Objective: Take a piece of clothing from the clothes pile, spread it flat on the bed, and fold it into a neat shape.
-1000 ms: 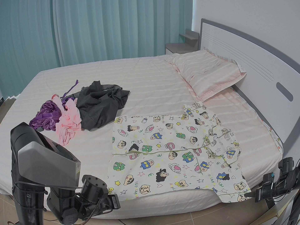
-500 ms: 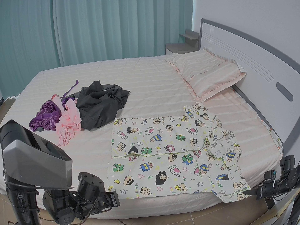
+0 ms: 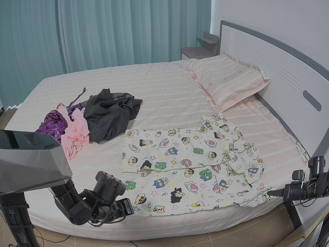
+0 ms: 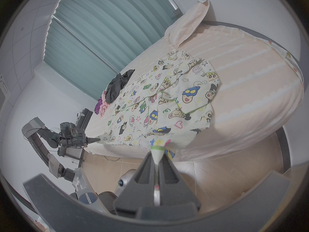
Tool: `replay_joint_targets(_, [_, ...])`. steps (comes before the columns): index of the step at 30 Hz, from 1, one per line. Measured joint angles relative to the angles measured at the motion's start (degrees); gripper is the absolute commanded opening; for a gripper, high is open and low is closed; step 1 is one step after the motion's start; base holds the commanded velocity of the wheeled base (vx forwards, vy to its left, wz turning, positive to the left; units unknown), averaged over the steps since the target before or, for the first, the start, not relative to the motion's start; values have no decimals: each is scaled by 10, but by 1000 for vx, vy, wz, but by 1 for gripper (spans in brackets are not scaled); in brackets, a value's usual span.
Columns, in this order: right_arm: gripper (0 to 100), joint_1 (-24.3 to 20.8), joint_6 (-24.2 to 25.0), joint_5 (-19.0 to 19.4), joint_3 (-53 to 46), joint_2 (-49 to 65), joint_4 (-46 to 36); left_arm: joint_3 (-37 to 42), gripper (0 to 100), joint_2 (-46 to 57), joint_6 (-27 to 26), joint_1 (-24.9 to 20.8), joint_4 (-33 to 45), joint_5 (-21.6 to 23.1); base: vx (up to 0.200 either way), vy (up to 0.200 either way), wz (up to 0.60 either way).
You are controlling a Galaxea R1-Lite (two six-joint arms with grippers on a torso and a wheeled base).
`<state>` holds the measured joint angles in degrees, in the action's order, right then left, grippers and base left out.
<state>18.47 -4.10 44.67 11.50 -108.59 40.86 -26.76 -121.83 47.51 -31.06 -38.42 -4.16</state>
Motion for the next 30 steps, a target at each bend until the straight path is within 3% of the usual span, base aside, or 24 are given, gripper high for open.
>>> replay_joint_targets(6, [0,-7,18,-2,47,0,-42,-122,0,23,55,14,231,54,0,0,0])
replay_joint_targets(12, [0,-12,34,-5,96,-6,-75,-225,0,34,85,35,360,95,0,0,0])
replay_joint_targets(24, [0,-20,73,-11,175,-44,-87,-317,0,4,99,78,395,116,0,0,0])
replay_joint_targets(30, [0,-26,104,-19,217,-62,-86,-369,0,-9,133,95,414,143,0,0,0])
